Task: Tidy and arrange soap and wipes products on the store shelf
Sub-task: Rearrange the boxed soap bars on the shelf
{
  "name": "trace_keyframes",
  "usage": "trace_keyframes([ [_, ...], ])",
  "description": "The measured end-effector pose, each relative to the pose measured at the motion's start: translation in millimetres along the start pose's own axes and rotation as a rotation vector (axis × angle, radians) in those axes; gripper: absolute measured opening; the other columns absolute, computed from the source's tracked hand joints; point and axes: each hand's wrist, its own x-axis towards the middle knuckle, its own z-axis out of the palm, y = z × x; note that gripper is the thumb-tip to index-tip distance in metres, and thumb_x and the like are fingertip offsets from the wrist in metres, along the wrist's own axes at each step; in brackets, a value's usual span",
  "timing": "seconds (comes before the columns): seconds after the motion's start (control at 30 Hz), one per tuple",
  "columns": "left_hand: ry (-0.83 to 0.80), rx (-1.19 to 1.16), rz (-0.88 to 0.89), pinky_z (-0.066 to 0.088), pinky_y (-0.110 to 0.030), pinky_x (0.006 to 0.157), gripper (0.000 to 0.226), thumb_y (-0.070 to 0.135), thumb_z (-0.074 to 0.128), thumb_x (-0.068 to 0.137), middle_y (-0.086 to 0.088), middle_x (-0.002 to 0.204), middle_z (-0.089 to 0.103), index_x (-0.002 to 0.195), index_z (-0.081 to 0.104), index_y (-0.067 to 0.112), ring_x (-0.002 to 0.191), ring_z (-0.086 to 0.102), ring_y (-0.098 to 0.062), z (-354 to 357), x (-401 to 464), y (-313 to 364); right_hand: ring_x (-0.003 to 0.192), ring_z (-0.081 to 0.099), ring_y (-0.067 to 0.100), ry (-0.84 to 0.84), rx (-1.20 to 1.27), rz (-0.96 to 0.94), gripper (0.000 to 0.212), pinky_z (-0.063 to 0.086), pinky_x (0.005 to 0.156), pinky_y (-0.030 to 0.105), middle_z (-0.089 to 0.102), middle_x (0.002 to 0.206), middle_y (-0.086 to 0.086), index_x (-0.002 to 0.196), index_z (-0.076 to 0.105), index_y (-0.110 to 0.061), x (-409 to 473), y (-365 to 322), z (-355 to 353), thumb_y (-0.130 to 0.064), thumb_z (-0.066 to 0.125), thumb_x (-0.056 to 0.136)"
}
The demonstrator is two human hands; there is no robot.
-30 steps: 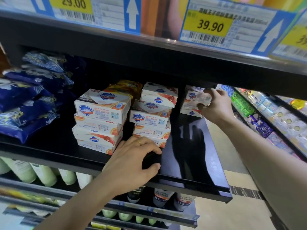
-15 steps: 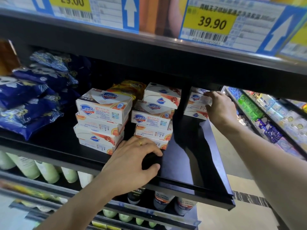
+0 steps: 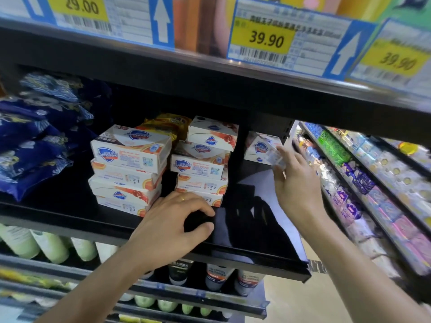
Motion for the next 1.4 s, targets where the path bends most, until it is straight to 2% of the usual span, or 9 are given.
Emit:
trace_keyframes([
  [0.1,0.007,-0.119,-0.022,0.039,-0.029,0.107,0.041,0.071,0.047,0.082,0.039,0.12,0.059,0.11,0.068,0.049,0.123,0.049,0.01,-2.3,-1.5,2.3,0.115,0.064,0.023,-0.054,0.086,0.005,0.045,0.052,0.093,0.035,0.059,0.142,-0.002,0.149,0.049,-0.024,-41.8,-12.6,-9.9,-0.02,0.055,0.105],
  [0.43,-0.069,-0.427,-0.139,0.04,-0.021,0.092,0.047,0.079,0.033,0.087,0.03,0.111,0.072,0.111,0.068,0.058,0.108,0.059,0.014,-10.4,-2.6,10.0,0.126,0.061,0.018,0.104,0.103,-0.06,0.046,0.046,0.101,0.021,0.059,0.146,0.001,0.143,0.06,-0.013,-125.6,-36.2,-24.2,-0.022,0.057,0.098],
  [0.63,-0.128,-0.518,-0.123,0.047,-0.034,0.095,0.073,0.096,0.038,0.077,0.019,0.109,0.076,0.109,0.075,0.042,0.103,0.066,0.003,-14.8,-4.9,10.9,0.123,0.063,0.016,0.151,0.12,-0.213,0.035,0.042,0.109,0.017,0.061,0.142,0.003,0.137,0.067,-0.013,-140.3,-53.2,-16.0,-0.02,0.051,0.106],
  [0.77,-0.098,-0.549,-0.17,0.048,-0.049,0.107,0.055,0.078,0.064,0.07,0.006,0.1,0.079,0.101,0.074,0.034,0.102,0.072,-0.011,-15.2,-0.9,8.9,0.114,0.067,0.017,0.122,0.142,-0.193,0.032,0.052,0.096,0.02,0.062,0.137,0.004,0.13,0.071,-0.019,-142.3,-64.4,-8.9,-0.024,0.053,0.105],
  [0.9,-0.087,-0.555,-0.192,0.048,-0.041,0.104,0.029,0.056,0.068,0.077,0.002,0.09,0.08,0.099,0.073,0.037,0.096,0.072,-0.012,-14.7,-1.6,7.4,0.109,0.064,0.002,0.02,0.235,-0.173,0.048,0.048,0.088,0.007,0.043,0.149,-0.003,0.132,0.064,-0.027,-137.6,-60.9,-12.8,-0.015,0.077,0.087],
  [1.0,-0.088,-0.564,-0.206,0.048,-0.036,0.099,0.022,0.044,0.069,0.079,0.006,0.094,0.08,0.1,0.073,0.037,0.096,0.072,-0.009,-16.2,-3.5,7.4,0.108,0.066,0.013,-0.059,0.527,-0.021,0.06,0.051,0.085,0.012,0.044,0.147,-0.011,0.142,0.052,-0.035,-127.5,-57.5,-23.8,-0.036,0.079,0.088],
  [1.13,-0.095,-0.618,-0.226,0.047,-0.048,0.111,0.031,0.036,0.069,0.082,0.004,0.102,0.081,0.109,0.072,0.023,0.107,0.074,-0.014,-19.8,-3.8,7.6,0.091,0.07,0.013,-0.262,0.761,0.364,0.062,0.058,0.074,0.029,0.063,0.128,-0.021,0.138,0.05,-0.053,-108.8,-54.8,-36.3,-0.068,0.065,0.079],
  [1.3,-0.126,-0.582,-0.229,0.049,-0.042,0.109,0.026,0.032,0.073,0.09,0.007,0.107,0.08,0.115,0.069,0.024,0.108,0.073,-0.012,-19.7,-4.0,7.2,0.062,0.057,0.02,-0.497,0.944,0.475,0.043,0.048,0.05,0.033,0.075,0.097,-0.007,0.129,0.066,-0.037,-89.4,-50.8,-32.4,-0.041,0.069,0.085],
  [1.4,-0.127,-0.574,-0.215,0.049,-0.027,0.098,0.024,0.017,0.07,0.098,0.009,0.111,0.079,0.12,0.067,0.026,0.109,0.071,-0.006,-19.6,-4.3,5.8,0.058,0.057,0.023,-0.505,1.025,0.457,0.034,0.049,0.048,0.029,0.077,0.1,-0.002,0.118,0.072,-0.034,-85.3,-49.2,-27.2,-0.03,0.07,0.085],
])
